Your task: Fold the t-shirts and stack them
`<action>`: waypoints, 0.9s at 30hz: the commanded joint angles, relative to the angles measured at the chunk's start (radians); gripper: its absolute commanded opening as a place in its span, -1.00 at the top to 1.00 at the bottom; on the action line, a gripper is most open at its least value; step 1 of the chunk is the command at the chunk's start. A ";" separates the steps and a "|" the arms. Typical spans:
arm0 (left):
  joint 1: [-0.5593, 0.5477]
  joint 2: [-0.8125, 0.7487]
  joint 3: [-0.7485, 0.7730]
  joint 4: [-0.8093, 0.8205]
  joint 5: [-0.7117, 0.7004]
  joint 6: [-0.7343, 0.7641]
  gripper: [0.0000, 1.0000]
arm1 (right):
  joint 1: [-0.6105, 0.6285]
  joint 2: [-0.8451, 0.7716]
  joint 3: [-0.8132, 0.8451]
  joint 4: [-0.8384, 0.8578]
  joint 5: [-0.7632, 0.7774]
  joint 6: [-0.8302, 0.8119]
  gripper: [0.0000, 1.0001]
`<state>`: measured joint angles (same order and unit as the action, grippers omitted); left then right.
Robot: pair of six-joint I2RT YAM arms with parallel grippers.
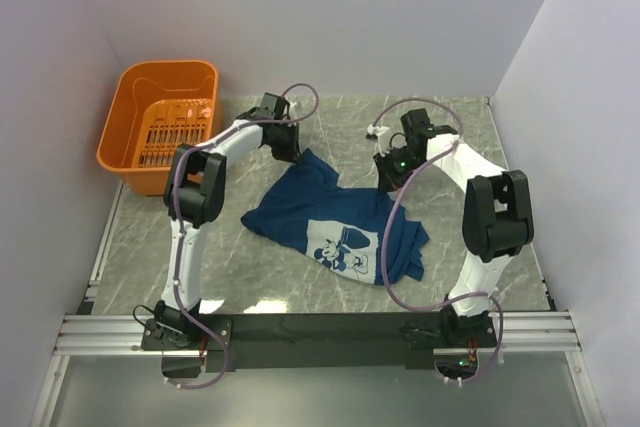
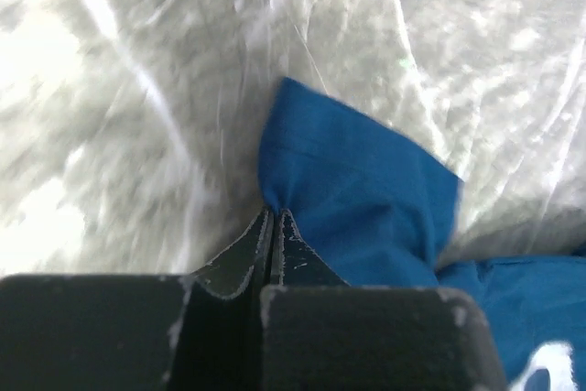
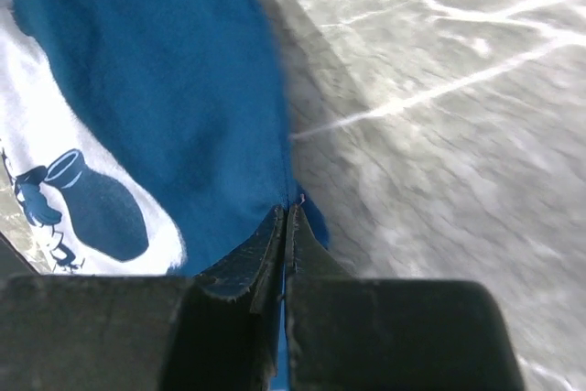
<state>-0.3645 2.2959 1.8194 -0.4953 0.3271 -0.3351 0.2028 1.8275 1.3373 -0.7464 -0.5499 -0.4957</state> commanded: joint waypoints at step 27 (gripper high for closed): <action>-0.007 -1.013 0.073 0.481 -0.051 -0.067 0.99 | -0.198 -0.448 0.991 -0.061 -0.027 0.020 1.00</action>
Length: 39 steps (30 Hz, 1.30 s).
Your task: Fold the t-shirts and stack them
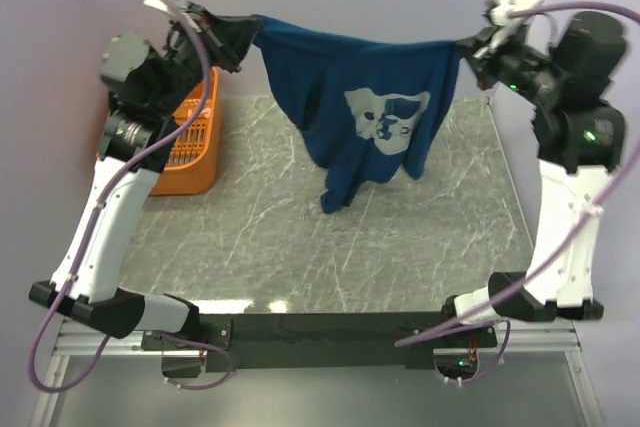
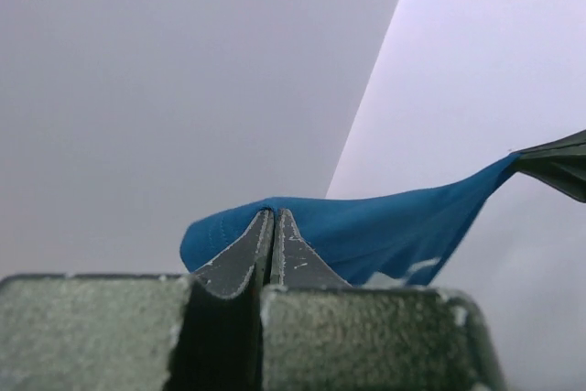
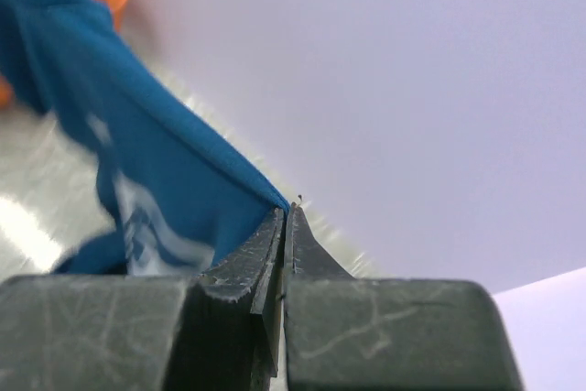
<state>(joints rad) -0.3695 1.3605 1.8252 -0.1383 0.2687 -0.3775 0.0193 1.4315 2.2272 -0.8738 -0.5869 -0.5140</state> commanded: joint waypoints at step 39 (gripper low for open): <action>0.093 0.310 -0.509 0.022 -0.144 -0.084 0.99 | 0.177 0.073 -0.945 0.355 0.061 0.104 -0.09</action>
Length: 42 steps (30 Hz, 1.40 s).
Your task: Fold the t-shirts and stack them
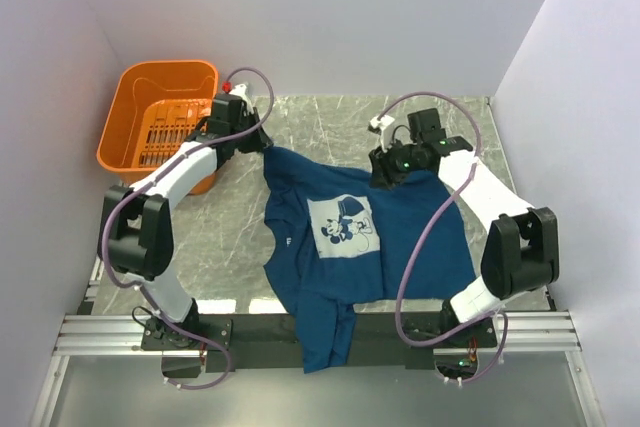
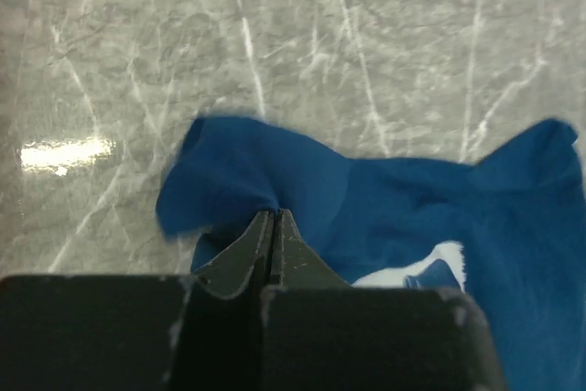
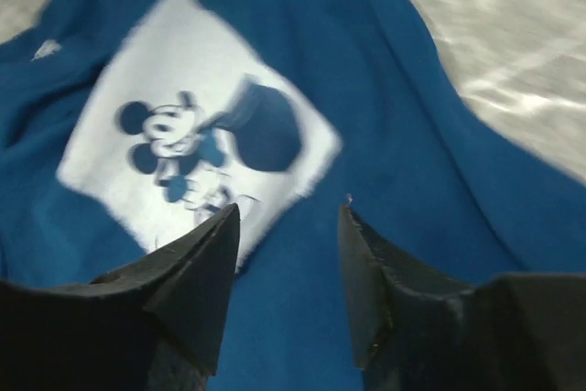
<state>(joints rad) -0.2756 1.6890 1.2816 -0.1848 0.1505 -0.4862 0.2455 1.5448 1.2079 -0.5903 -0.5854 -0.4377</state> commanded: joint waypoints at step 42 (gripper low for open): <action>-0.001 0.184 0.366 -0.054 0.061 0.080 0.99 | -0.360 0.697 0.651 -0.169 0.391 0.267 0.98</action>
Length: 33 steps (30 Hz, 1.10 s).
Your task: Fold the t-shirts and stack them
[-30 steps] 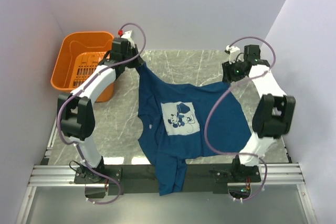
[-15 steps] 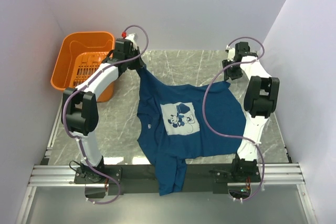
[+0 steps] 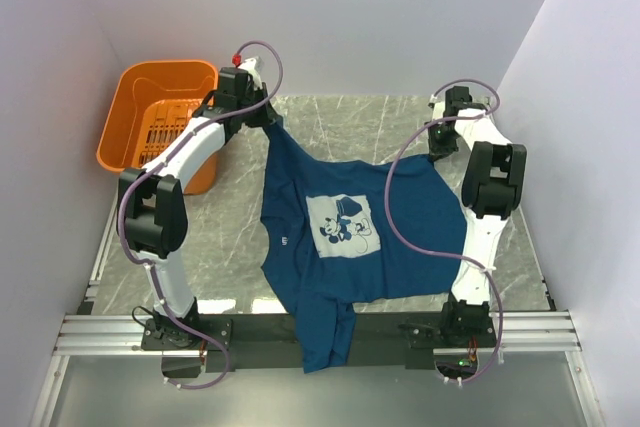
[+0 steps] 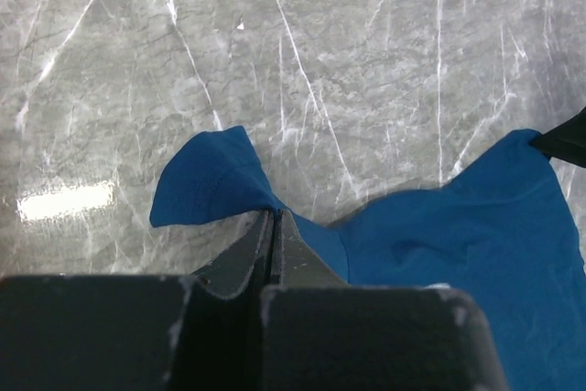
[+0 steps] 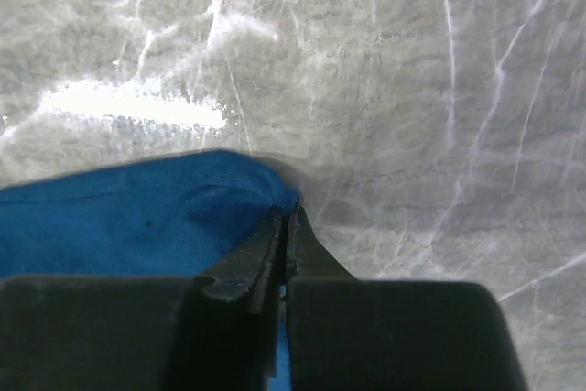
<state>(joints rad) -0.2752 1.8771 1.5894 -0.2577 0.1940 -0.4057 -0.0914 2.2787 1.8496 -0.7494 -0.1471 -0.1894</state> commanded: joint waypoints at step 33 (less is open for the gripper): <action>-0.007 0.013 0.350 -0.184 -0.001 -0.047 -0.77 | -0.082 -0.504 -0.225 -0.027 -0.276 -0.493 -0.49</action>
<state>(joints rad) -0.2626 2.1033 2.0682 -0.4110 0.1028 -0.4351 -0.1455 1.9087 1.7081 -0.5789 -0.2680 -0.4248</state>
